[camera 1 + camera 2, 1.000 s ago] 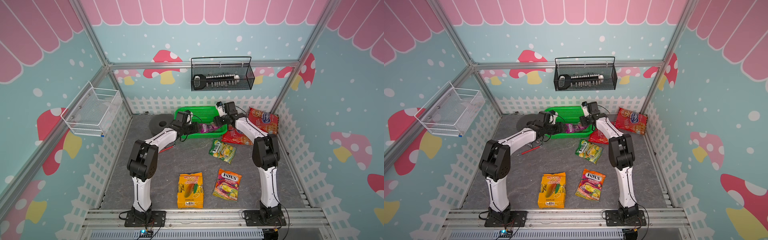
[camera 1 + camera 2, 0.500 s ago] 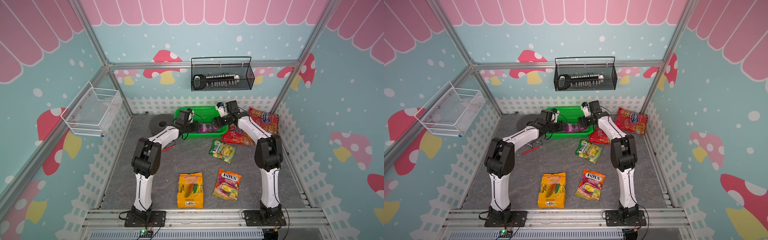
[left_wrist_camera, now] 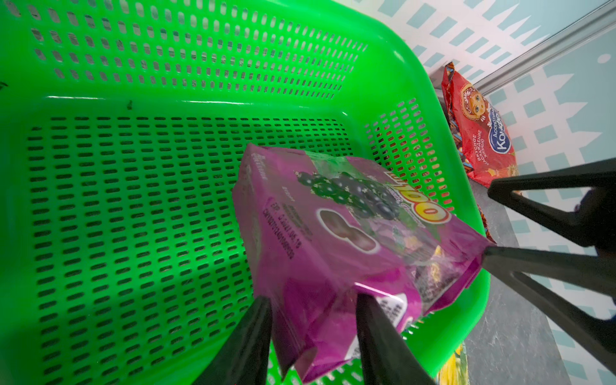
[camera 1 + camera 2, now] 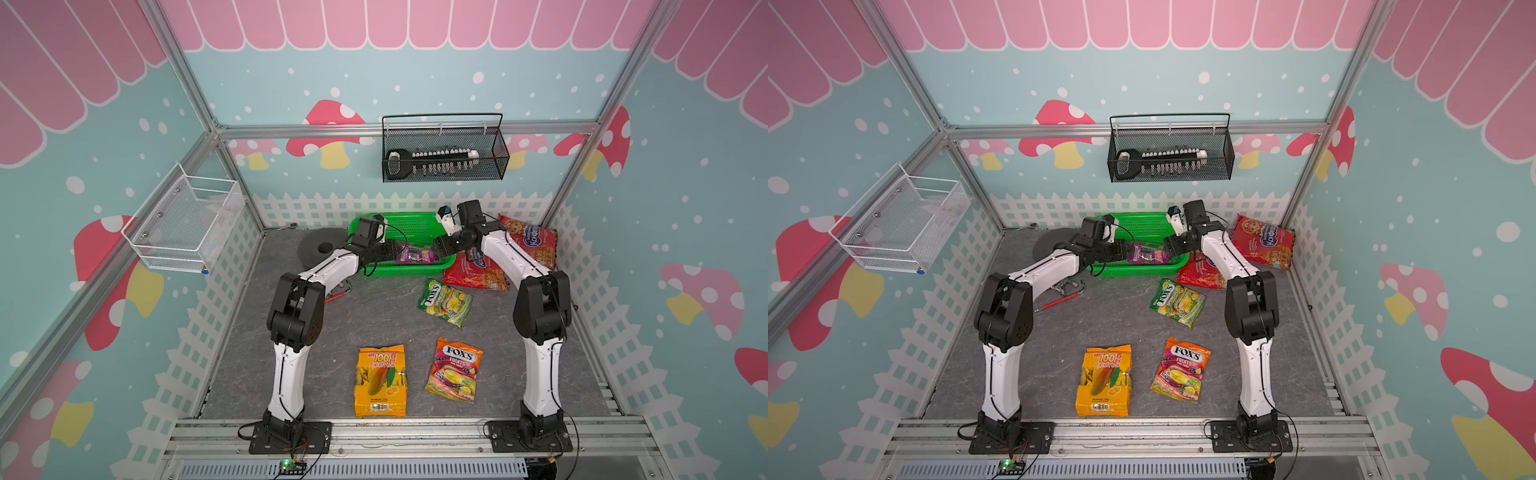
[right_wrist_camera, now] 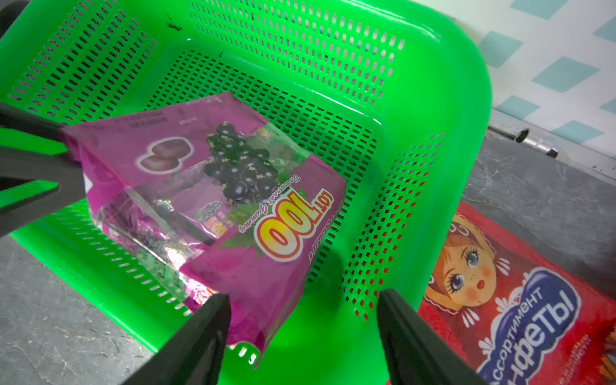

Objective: Put the candies in the basket
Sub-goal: Adjust the candy in the basket.

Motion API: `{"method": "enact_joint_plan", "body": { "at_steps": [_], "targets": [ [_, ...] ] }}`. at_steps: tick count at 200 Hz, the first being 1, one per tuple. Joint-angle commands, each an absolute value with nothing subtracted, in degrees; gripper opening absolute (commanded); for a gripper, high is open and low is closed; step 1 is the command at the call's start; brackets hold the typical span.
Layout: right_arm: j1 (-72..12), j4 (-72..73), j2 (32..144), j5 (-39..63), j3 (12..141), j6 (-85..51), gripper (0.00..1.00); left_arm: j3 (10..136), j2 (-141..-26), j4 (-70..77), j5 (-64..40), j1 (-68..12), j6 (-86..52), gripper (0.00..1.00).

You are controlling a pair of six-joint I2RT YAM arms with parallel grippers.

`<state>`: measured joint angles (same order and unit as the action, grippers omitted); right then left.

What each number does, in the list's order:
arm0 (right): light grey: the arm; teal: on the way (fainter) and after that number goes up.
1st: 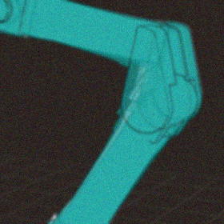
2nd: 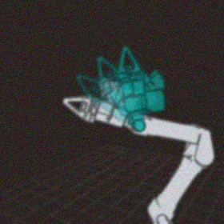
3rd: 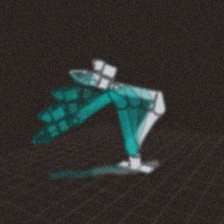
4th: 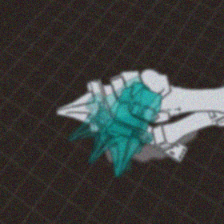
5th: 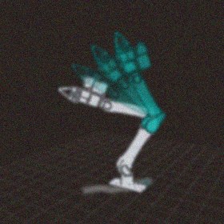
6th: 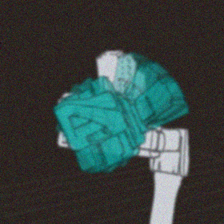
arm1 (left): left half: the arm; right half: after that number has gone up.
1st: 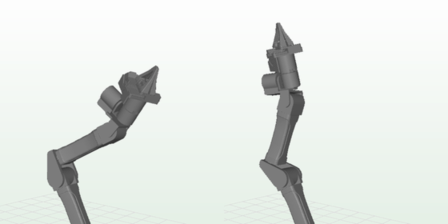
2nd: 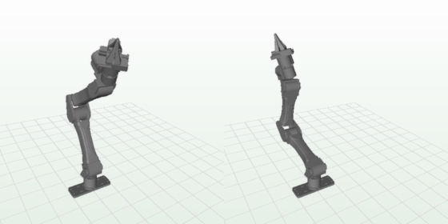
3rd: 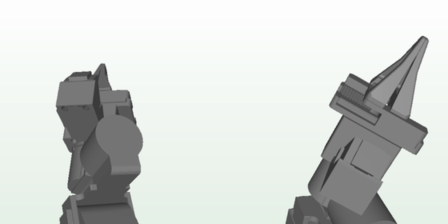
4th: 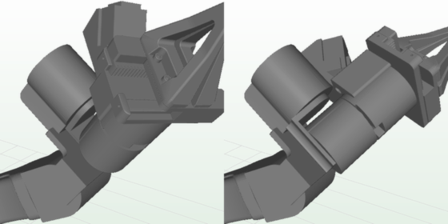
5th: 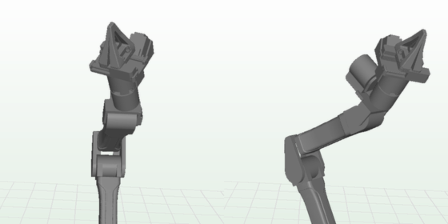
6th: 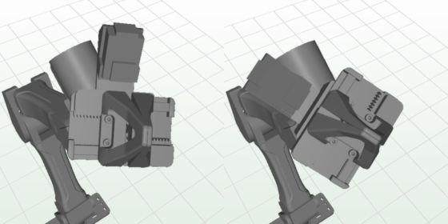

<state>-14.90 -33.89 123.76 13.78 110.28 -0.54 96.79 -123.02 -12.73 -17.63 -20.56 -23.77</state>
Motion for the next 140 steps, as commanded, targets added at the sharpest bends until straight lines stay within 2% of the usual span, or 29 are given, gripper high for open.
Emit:
{"method": "enact_joint_plan", "body": {
  "at_steps": [1,29,75,140],
  "targets": [
    [-14.9,-34.9,126.9,15.9,111.6,-1.2,0.68,98.4,-124.6,-13.4,-18.7,-20.0,-23.4,0.45],
    [-15.0,-34.3,128.1,16.2,111.8,-2.1,0.62,98.7,-125.3,-13.4,-19.6,-20.0,-23.9,0.46],
    [-15.3,-30.2,129.0,13.6,111.6,-3.2,0.36,99.7,-126.9,-13.3,-21.7,-20.0,-25.4,0.46],
    [-15.4,-20.5,128.9,6.1,111.1,-4.9,0.07,101.9,-130.0,-13.3,-23.2,-20.0,-26.3,0.49]
  ]
}}
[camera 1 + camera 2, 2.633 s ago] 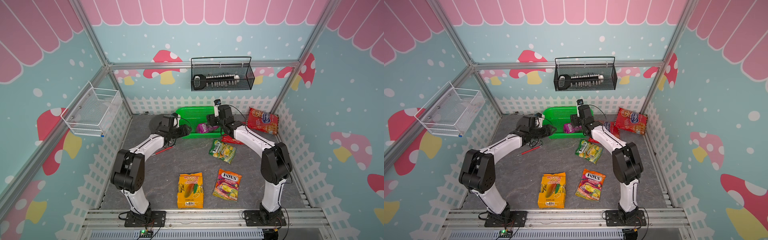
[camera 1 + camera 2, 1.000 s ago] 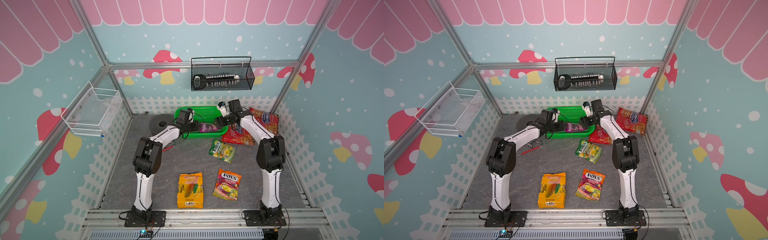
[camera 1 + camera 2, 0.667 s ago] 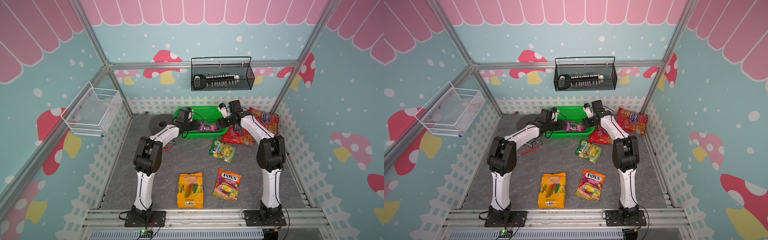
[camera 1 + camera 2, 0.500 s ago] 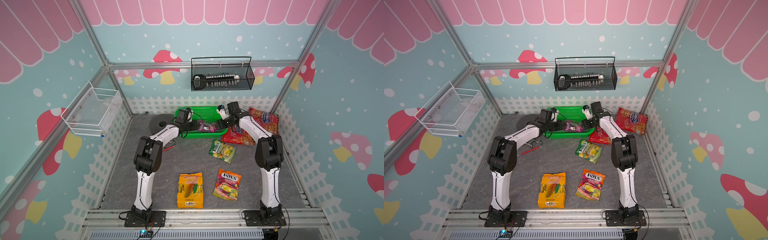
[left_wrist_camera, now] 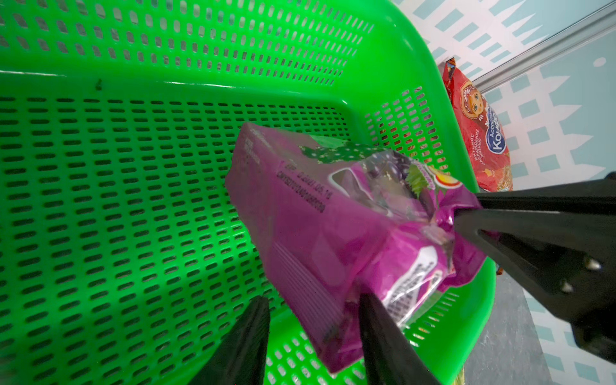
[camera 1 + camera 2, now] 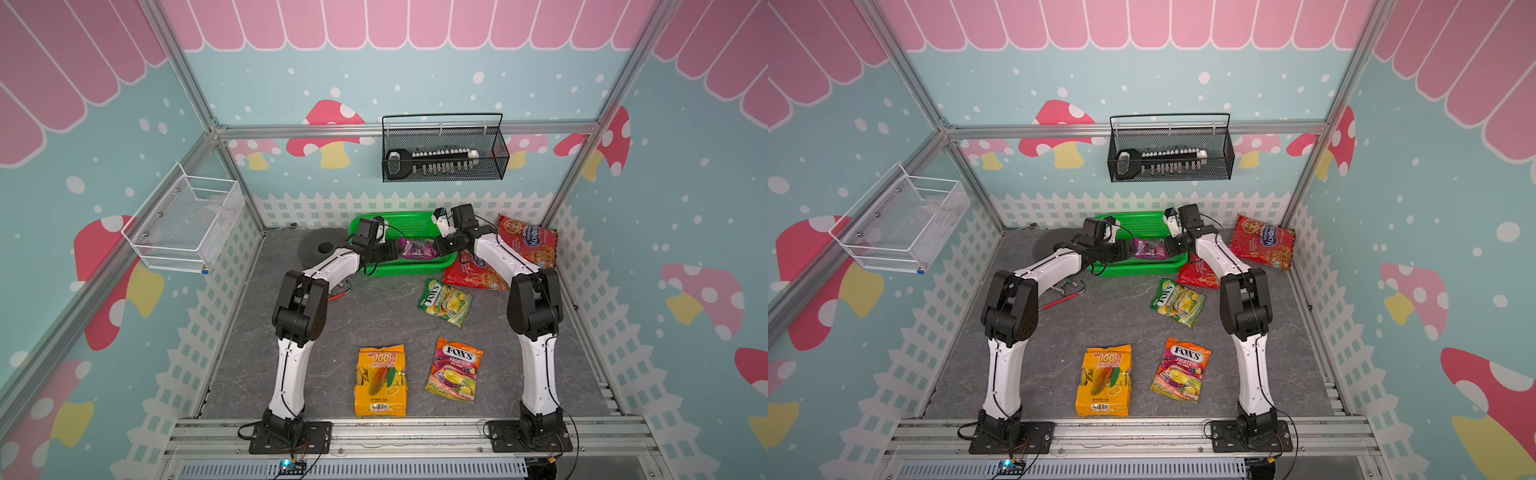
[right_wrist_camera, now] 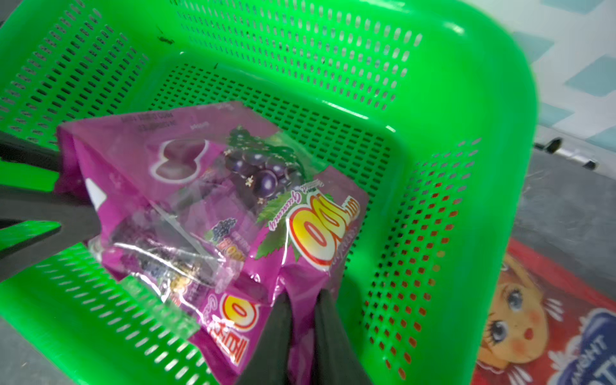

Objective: Put the candies in the basket
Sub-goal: Adjust the candy in the basket.

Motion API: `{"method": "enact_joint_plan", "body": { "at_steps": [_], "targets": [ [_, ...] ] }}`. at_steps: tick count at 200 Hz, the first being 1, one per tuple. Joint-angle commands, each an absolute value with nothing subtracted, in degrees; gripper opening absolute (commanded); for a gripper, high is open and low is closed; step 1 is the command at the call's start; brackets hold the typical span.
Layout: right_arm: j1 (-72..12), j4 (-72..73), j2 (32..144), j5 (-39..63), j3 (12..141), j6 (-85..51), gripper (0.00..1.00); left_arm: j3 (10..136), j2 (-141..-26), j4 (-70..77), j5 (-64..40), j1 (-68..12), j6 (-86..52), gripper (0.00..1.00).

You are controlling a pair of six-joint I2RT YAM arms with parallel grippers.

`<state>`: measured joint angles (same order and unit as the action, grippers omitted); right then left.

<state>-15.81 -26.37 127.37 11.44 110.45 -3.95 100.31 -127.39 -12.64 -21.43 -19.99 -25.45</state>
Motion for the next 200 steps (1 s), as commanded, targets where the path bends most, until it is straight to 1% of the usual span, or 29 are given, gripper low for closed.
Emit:
{"method": "enact_joint_plan", "body": {
  "at_steps": [1,27,64,95,126,172,183,200],
  "targets": [
    [-15.4,-20.3,128.8,6.1,111.1,-4.8,0.07,101.9,-130.0,-13.3,-23.2,-20.0,-26.3,0.49],
    [-15.4,-13.9,126.4,8.7,106.5,-3.1,0.00,100.4,-129.2,-13.2,-22.5,-20.0,-26.3,0.51],
    [-15.4,1.7,121.2,9.7,96.6,1.1,0.00,97.1,-127.3,-13.2,-20.7,-19.9,-25.3,0.52],
    [-15.4,13.0,120.4,6.6,92.6,5.3,0.00,95.2,-126.6,-13.1,-21.4,-19.7,-25.5,0.52],
    [-15.4,18.1,121.2,3.3,92.1,5.9,0.00,93.6,-125.5,-13.1,-21.4,-19.7,-25.1,0.52],
    [-15.4,18.8,122.6,2.1,91.0,6.4,0.00,91.5,-123.6,-12.9,-21.8,-19.4,-24.8,0.52],
    [-15.3,17.4,122.7,1.9,90.7,6.6,0.12,91.2,-123.2,-12.7,-22.4,-19.3,-24.9,0.52],
    [-15.2,14.5,122.9,1.8,90.5,6.3,0.18,90.7,-122.4,-12.3,-23.5,-19.1,-25.1,0.53]
  ]
}}
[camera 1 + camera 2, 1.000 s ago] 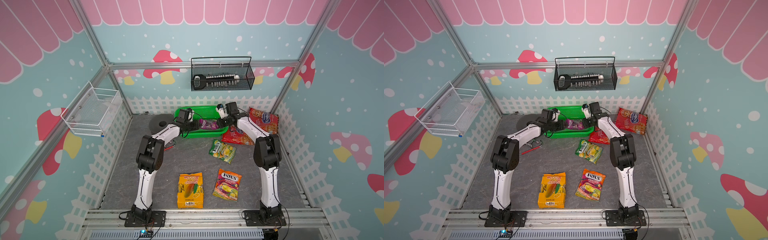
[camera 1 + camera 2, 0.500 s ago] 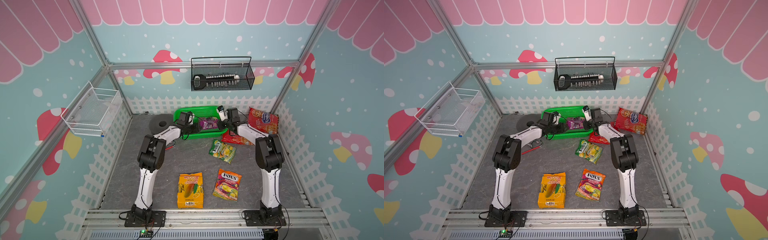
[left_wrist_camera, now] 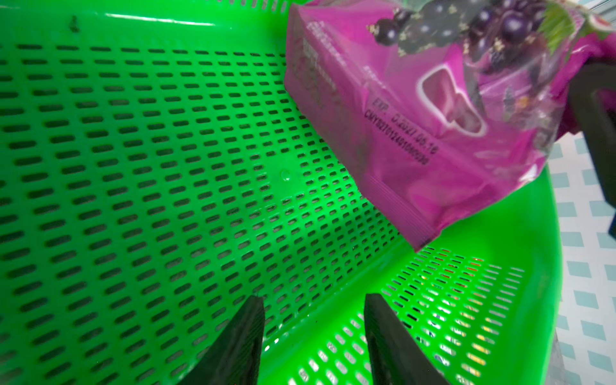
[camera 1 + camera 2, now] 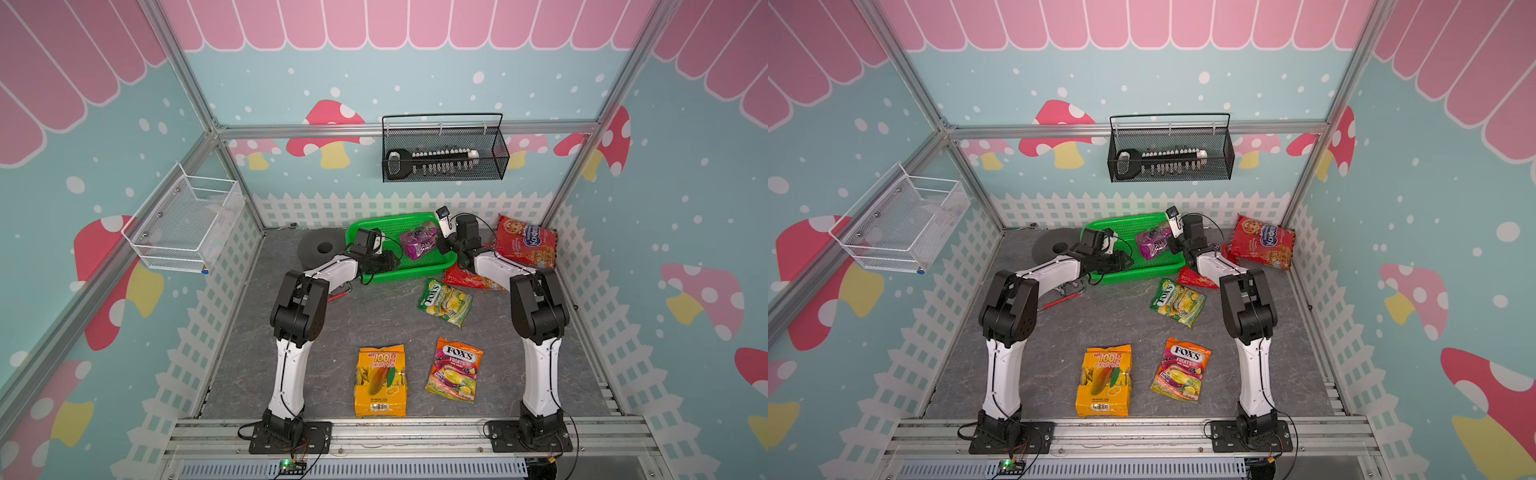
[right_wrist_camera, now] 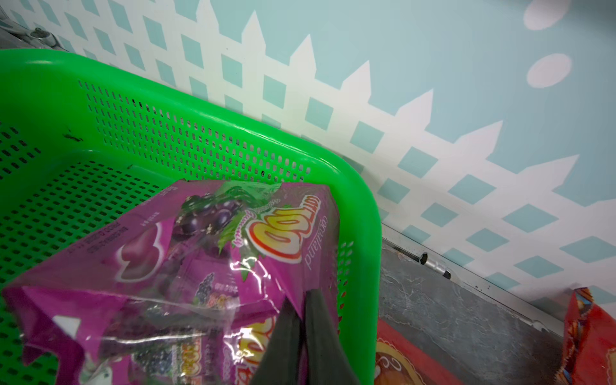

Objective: Put the candies in the basket
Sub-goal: Adjust the candy in the basket.

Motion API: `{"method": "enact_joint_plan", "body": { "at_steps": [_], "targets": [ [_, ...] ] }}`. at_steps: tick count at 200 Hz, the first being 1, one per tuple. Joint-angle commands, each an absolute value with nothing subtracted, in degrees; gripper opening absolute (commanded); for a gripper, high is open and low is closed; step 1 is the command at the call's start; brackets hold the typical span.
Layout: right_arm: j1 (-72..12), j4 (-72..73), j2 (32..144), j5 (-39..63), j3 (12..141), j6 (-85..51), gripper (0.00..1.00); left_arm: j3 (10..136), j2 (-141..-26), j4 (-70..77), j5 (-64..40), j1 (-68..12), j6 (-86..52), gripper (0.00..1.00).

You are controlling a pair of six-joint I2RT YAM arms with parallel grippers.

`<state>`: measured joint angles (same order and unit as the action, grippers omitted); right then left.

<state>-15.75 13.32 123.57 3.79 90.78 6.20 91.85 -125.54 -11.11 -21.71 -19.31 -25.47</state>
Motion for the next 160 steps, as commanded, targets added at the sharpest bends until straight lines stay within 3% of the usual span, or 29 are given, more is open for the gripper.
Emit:
{"method": "enact_joint_plan", "body": {
  "at_steps": [1,47,103,129,160],
  "targets": [
    [-15.2,14.3,122.9,1.8,90.5,6.2,0.18,90.7,-122.4,-12.3,-23.6,-19.1,-25.2,0.53],
    [-15.2,7.8,118.3,5.2,89.8,4.5,0.52,91.6,-123.0,-11.0,-26.1,-18.5,-27.7,0.53],
    [-15.8,-2.5,118.4,14.6,97.4,2.6,0.66,95.0,-124.6,-10.7,-26.0,-18.0,-30.4,0.54],
    [-18.1,-4.4,120.8,13.4,100.5,-0.4,0.72,92.7,-121.7,-10.7,-25.2,-17.1,-31.9,0.54],
    [-22.2,-7.4,124.3,7.9,105.0,-4.2,0.72,87.6,-116.3,-10.7,-25.3,-15.4,-33.5,0.54]
  ]
}}
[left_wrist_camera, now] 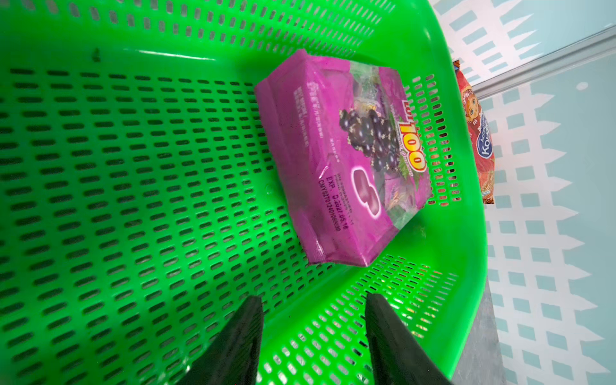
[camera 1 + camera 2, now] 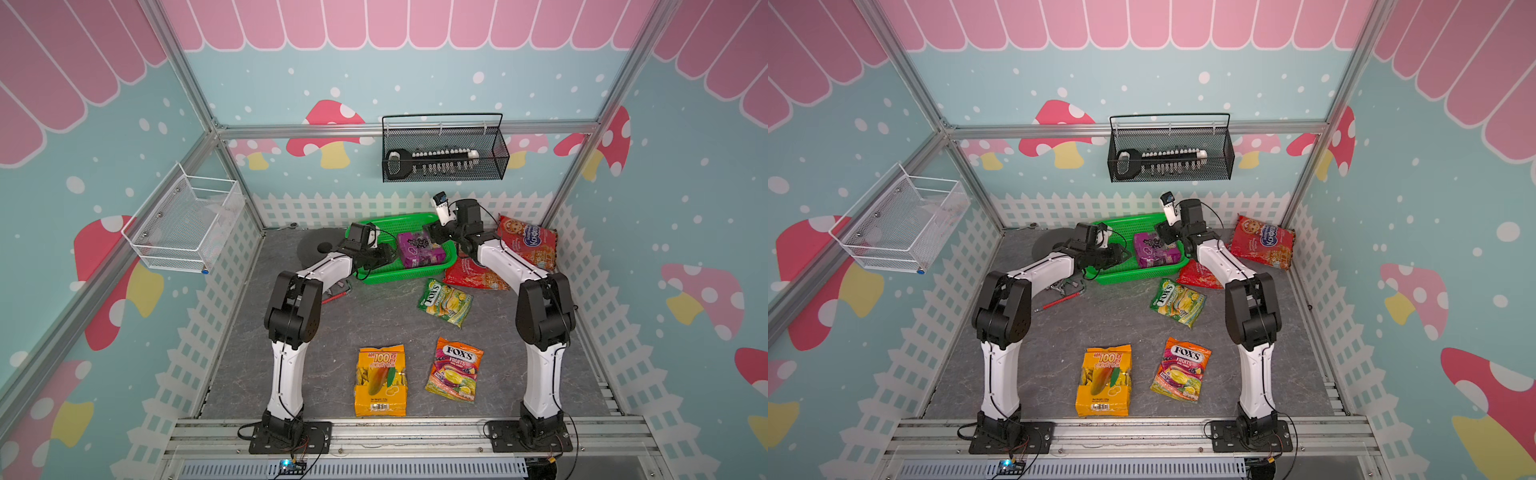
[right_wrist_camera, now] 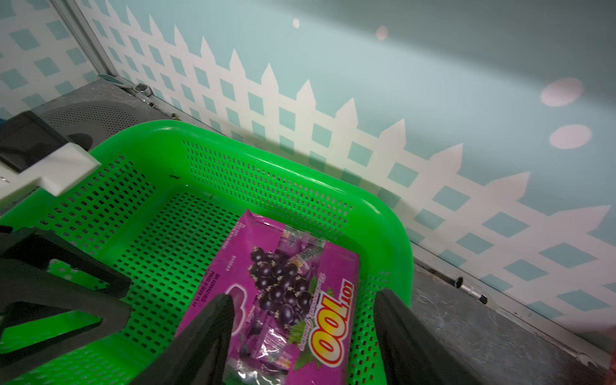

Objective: Put the candies in the basket
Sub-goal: Adjust the candy in the basket.

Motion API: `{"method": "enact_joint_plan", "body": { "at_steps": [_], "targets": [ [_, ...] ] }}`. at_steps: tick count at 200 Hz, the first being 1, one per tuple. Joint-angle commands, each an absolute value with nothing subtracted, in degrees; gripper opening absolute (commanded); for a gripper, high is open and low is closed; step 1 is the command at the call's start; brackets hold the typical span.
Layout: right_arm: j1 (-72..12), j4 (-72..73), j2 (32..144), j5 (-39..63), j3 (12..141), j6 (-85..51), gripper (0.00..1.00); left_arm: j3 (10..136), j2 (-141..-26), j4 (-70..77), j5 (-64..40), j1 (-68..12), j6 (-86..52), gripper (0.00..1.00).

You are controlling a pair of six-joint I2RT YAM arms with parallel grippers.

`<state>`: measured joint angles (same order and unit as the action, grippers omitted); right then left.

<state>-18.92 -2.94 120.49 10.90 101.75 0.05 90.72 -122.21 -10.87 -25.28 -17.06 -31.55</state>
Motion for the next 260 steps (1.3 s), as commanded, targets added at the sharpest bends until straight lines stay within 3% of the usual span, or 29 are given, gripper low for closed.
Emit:
{"method": "enact_joint_plan", "body": {
  "at_steps": [1,54,87,177,224,260],
  "targets": [
    [-22.3,-7.4,124.4,7.8,105.2,-4.5,0.72,87.4,-116.1,-10.7,-25.3,-15.4,-33.5,0.54],
    [-26.4,-10.1,130.8,-0.1,109.5,-8.2,0.72,77.0,-106.3,-10.7,-22.4,-13.1,-33.7,0.54],
    [-27.8,-14.5,136.2,-4.4,115.6,-9.3,0.67,72.2,-101.4,-10.7,-12.9,-12.5,-32.3,0.54],
    [-28.7,-17.6,149.5,-25.6,132.3,-6.2,0.62,68.8,-101.6,-10.6,-4.4,-12.5,-29.7,0.56],
    [-28.2,-13.1,154.0,-26.4,138.5,-3.7,0.60,68.1,-101.7,-10.6,-5.2,-12.8,-30.0,0.55],
    [-28.0,-15.2,151.2,-17.2,139.9,-6.3,0.66,68.4,-102.1,-10.6,-7.9,-13.1,-29.9,0.55]
  ]
}}
